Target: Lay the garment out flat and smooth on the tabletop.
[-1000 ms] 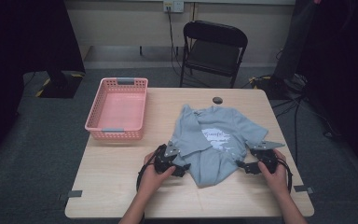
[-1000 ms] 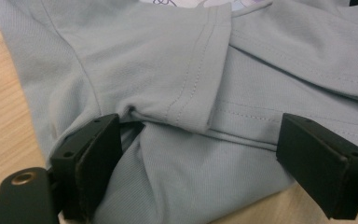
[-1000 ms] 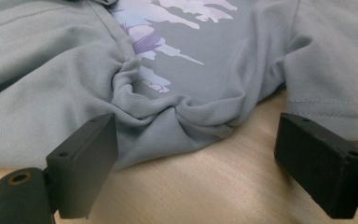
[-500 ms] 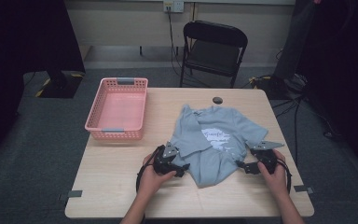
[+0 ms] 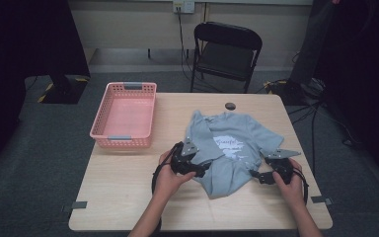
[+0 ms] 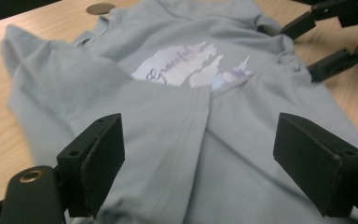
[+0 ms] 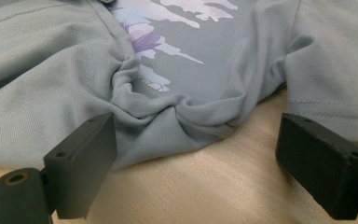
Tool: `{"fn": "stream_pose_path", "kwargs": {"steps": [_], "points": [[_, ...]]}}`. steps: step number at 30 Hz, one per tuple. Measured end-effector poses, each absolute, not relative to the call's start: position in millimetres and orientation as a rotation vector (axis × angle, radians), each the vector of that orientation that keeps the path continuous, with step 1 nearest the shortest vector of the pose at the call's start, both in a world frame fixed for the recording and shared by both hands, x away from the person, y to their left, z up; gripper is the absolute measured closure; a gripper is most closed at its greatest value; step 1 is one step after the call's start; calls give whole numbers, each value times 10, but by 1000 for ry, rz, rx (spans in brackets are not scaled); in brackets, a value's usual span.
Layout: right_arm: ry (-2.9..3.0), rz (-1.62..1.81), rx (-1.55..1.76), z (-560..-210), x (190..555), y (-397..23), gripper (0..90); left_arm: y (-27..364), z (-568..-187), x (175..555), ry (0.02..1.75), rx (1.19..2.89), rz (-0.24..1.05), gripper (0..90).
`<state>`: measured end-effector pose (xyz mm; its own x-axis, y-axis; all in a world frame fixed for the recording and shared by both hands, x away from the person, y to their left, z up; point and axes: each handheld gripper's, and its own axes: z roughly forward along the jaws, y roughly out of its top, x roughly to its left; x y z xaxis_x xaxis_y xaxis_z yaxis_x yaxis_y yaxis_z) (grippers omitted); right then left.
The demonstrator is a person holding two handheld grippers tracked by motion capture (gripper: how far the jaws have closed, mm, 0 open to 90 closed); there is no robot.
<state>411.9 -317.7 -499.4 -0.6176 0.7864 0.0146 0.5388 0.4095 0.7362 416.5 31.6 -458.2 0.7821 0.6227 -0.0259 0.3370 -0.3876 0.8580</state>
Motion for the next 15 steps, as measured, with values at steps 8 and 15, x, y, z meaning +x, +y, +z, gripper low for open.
{"fn": "stream_pose_path", "kwargs": {"steps": [8, 15], "points": [[2337, 1037, 1144, -4994, 4120, -3178, 117, 72, -4538, 4358, 721, 2021, 337, 200], [2339, 1038, 1141, -4994, 4123, -3178, 117, -92, -4616, 4538, 736, 2061, 324, 240]]}}
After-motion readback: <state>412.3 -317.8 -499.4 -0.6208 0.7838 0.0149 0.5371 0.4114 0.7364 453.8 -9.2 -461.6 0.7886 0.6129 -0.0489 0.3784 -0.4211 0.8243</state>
